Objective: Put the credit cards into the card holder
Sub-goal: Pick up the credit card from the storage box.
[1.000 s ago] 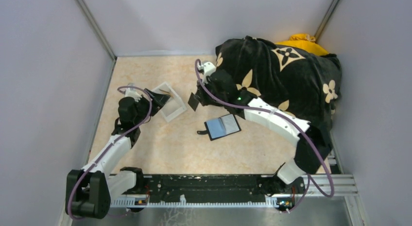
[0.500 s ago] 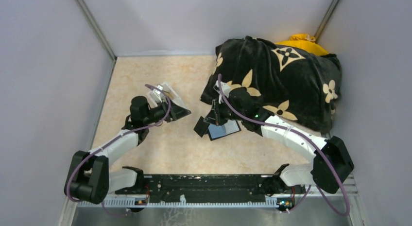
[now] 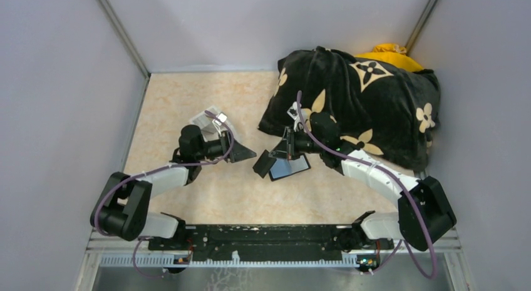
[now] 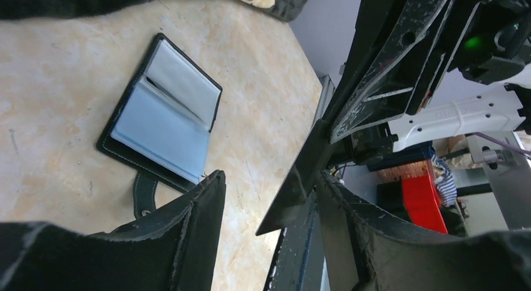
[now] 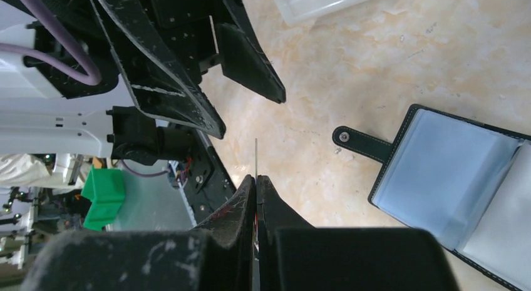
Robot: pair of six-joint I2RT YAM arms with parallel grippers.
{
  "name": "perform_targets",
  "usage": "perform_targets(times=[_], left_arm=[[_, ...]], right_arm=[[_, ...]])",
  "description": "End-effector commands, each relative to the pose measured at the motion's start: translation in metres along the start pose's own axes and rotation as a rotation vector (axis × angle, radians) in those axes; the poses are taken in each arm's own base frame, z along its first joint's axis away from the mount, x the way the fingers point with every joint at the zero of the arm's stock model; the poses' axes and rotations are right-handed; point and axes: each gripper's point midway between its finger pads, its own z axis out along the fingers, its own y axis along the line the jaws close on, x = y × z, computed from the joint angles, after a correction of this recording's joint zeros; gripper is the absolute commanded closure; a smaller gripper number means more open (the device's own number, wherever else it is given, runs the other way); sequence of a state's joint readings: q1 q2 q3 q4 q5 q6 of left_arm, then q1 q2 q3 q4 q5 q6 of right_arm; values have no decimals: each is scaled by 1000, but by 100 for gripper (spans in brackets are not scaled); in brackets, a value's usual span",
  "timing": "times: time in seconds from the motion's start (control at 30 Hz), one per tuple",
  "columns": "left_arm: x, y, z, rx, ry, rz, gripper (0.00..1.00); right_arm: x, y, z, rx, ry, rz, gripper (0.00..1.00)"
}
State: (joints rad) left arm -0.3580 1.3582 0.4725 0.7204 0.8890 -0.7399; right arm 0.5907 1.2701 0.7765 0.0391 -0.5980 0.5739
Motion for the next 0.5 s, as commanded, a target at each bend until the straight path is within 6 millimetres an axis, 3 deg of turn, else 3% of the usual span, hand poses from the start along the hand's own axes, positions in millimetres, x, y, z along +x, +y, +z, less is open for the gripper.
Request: perform_targets(times=[0.0, 0.27, 0.47], left_arm=[[9, -15, 7, 107, 59, 52, 39], [19, -14, 16, 129, 112, 48, 44], [21, -15, 17, 147, 128, 46, 62]], right_arm=[[-14, 15, 1, -105, -35, -19, 100], [-12, 7, 12, -123, -15, 15, 100], [-11, 1, 17, -131, -8, 36, 100]])
